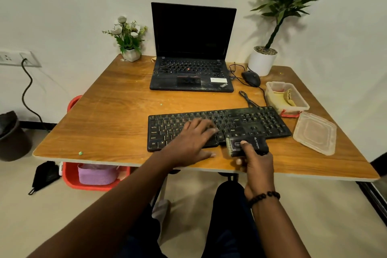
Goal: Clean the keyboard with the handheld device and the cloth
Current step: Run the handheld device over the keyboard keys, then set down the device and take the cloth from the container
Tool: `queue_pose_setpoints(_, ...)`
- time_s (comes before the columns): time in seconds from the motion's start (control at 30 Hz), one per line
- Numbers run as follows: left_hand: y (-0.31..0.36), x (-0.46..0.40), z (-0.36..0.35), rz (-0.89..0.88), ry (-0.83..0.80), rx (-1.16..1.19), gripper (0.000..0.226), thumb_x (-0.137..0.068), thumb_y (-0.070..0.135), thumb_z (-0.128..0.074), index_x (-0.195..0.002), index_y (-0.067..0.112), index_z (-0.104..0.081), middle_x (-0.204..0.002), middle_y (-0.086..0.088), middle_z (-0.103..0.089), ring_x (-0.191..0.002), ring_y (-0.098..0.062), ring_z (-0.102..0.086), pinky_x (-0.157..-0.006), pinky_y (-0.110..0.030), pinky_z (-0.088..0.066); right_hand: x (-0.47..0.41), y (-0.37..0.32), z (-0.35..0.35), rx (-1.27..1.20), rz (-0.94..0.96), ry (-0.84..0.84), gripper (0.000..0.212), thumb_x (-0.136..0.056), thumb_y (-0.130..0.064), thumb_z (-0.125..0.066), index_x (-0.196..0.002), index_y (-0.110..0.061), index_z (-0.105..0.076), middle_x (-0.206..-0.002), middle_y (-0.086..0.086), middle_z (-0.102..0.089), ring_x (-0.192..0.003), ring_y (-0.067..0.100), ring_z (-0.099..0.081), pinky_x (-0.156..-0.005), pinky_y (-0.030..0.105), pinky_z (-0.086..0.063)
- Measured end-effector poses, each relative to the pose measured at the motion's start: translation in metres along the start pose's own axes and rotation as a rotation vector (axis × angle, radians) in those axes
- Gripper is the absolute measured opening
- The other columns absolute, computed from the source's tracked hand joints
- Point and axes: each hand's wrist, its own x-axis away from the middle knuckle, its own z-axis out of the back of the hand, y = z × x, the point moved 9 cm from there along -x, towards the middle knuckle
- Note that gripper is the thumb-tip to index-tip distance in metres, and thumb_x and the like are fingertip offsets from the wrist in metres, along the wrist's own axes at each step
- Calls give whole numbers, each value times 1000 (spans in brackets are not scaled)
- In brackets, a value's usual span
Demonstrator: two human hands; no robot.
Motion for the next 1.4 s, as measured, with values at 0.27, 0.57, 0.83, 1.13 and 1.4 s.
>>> queue_pose_setpoints(0.27, 69, -3, -17, -332, 241, -101, 24, -99, 27, -54, -117, 17, -66, -116, -3, -60, -102, -18, -51, -80, -31, -41, -21, -12, 42, 249, 107, 134, 62, -88, -30, -60, -140, -23, -27, -100, -1, -62, -79, 22, -64, -69, 40, -54)
queue_pose_setpoints(0.57, 89, -29, -33, -267, 172, 36, 31, -103, 24, -50, -129, 12, -61, -125, -7, -60, -109, -20, -54, -90, -35, -47, -54, -28, 65, 484, 58, 101, 68, -86, -33, -58, -142, -15, -25, -116, 9, -62, -98, 30, -62, -85, 50, -54)
queue_pose_setpoints(0.83, 90, -44, -39, -203, 157, 41, 37, -104, 31, -44, -135, 13, -56, -130, -5, -56, -115, -19, -50, -97, -36, -44, -74, -42, 89, 649, 90, 104, 44, -90, -30, -55, -126, -10, -42, -112, 11, -60, -95, 28, -59, -84, 43, -51)
queue_pose_setpoints(1.13, 85, -43, -37, -153, 161, 59, 40, -106, 35, -40, -135, 13, -55, -130, -3, -56, -115, -17, -49, -97, -35, -44, -76, -40, 92, 955, 163, 128, 41, -95, -40, -51, -111, -4, -61, -104, 15, -66, -87, 28, -57, -67, 30, -36)
queue_pose_setpoints(1.4, 65, -38, -26, -33, 223, 29, 37, -105, 37, -44, -124, 12, -62, -116, -3, -61, -102, -20, -53, -85, -32, -40, -68, -76, 97, 967, 283, 275, 40, -95, -35, -52, -121, -5, -56, -117, 19, -61, -103, 34, -58, -75, 35, -44)
